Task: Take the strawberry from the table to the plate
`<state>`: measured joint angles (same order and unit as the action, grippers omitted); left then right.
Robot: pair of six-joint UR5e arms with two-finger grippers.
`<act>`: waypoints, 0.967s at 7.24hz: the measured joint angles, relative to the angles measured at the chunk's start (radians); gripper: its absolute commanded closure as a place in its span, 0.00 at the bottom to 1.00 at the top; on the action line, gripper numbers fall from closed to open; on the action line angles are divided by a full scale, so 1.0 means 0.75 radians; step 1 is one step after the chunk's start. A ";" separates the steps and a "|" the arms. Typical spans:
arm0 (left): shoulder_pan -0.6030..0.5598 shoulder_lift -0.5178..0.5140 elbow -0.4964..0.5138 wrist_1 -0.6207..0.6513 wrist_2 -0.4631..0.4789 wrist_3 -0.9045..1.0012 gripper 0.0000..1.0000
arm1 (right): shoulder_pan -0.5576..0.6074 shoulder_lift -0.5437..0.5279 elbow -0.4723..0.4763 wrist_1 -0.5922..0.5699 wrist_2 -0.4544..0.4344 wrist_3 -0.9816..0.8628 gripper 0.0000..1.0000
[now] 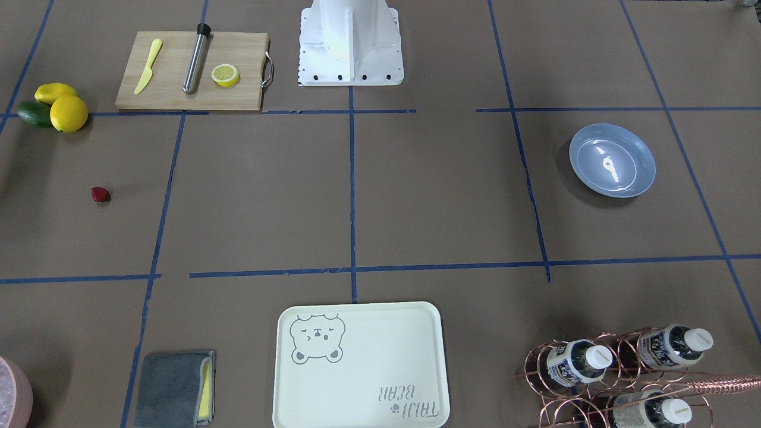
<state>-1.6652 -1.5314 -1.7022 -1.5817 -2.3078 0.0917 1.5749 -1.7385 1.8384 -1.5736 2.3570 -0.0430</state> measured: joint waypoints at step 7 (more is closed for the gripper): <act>0.176 0.027 0.113 -0.512 -0.046 -0.128 0.00 | -0.004 0.093 0.048 0.017 0.008 0.094 0.00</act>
<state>-1.5330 -1.5109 -1.6177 -1.9658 -2.3422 -0.0046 1.5715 -1.6684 1.8741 -1.5605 2.3627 0.0275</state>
